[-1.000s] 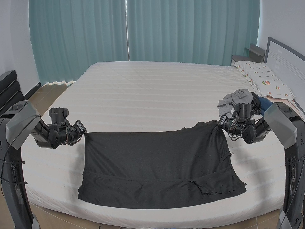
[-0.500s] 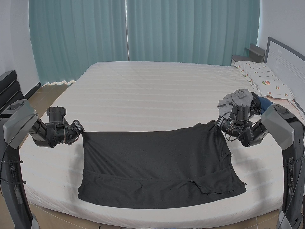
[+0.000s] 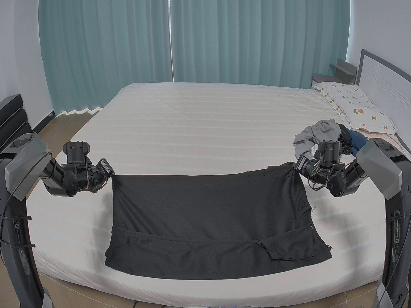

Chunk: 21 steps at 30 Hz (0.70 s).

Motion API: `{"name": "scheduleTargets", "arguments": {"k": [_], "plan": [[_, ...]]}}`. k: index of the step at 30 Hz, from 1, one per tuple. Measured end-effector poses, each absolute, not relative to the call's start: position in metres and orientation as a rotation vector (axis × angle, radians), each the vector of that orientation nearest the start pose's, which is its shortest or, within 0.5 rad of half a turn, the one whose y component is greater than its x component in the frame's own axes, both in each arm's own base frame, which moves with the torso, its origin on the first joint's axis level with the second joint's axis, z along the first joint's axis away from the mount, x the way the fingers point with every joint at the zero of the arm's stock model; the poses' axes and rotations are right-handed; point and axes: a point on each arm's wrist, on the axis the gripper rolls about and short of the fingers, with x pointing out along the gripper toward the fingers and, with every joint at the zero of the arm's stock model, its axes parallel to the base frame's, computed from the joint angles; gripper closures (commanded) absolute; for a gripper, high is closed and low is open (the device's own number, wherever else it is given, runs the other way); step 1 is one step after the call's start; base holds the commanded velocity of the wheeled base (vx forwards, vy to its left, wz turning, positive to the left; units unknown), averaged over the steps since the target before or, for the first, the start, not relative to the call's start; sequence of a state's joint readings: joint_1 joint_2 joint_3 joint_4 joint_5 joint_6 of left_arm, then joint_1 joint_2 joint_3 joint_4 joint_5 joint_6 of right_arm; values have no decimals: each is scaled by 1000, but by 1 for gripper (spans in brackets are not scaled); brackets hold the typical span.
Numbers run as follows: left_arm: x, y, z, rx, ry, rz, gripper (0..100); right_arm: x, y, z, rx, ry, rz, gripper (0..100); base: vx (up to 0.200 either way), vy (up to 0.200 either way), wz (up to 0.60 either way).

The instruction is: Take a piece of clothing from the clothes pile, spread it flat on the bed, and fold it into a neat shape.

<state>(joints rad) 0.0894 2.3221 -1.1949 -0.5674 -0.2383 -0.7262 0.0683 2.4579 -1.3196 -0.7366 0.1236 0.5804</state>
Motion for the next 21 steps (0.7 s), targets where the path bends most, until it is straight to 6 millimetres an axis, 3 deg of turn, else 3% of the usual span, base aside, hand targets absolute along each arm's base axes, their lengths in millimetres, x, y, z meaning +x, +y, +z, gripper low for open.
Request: {"name": "scheduleTargets", "arguments": {"k": [8, 21], "plan": [[426, 33, 32, -732, 621, 56, 100, 448, 34, 22, 589, 517, 112, 100, 0, 0, 0], [398, 30, 24, -629, 698, 41, 100, 403, 22, 24, 586, 634, 178, 100, 0, 0, 0]]}}
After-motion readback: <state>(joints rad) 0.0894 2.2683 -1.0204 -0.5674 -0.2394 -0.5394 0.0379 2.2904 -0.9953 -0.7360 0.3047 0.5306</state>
